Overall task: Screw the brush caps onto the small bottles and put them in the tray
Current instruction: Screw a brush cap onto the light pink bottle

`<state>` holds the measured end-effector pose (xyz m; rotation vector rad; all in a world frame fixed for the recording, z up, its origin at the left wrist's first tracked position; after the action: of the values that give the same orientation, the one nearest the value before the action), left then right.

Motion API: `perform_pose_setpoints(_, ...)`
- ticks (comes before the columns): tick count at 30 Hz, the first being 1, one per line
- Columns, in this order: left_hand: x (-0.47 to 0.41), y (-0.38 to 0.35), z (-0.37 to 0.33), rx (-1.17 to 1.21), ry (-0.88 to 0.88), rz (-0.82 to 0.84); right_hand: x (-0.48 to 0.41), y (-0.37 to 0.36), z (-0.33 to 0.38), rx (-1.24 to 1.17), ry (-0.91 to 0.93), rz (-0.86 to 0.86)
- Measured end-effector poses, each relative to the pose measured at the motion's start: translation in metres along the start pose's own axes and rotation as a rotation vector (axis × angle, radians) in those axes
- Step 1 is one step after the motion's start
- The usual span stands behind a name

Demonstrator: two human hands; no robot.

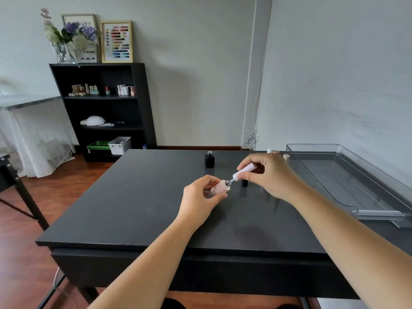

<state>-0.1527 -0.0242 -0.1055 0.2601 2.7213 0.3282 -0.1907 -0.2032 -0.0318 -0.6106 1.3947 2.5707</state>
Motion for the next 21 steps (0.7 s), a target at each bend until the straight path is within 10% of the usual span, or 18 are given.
perform_pose_setpoints(21,-0.0003,0.0027,0.0013,0.014,0.014,-0.041,-0.0043,0.0008,0.0089,0.088,0.061,0.04)
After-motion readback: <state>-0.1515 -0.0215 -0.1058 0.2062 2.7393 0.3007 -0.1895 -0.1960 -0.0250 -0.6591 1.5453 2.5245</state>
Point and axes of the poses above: each hand's wrist, its own x-axis away from the middle knuckle, its own y-axis out of the back of the hand, z = x × y, the point moved 3 cm from there along -x, towards the middle knuckle, and after that the axes turned 10 degrees about x, right-handed, at the moved point
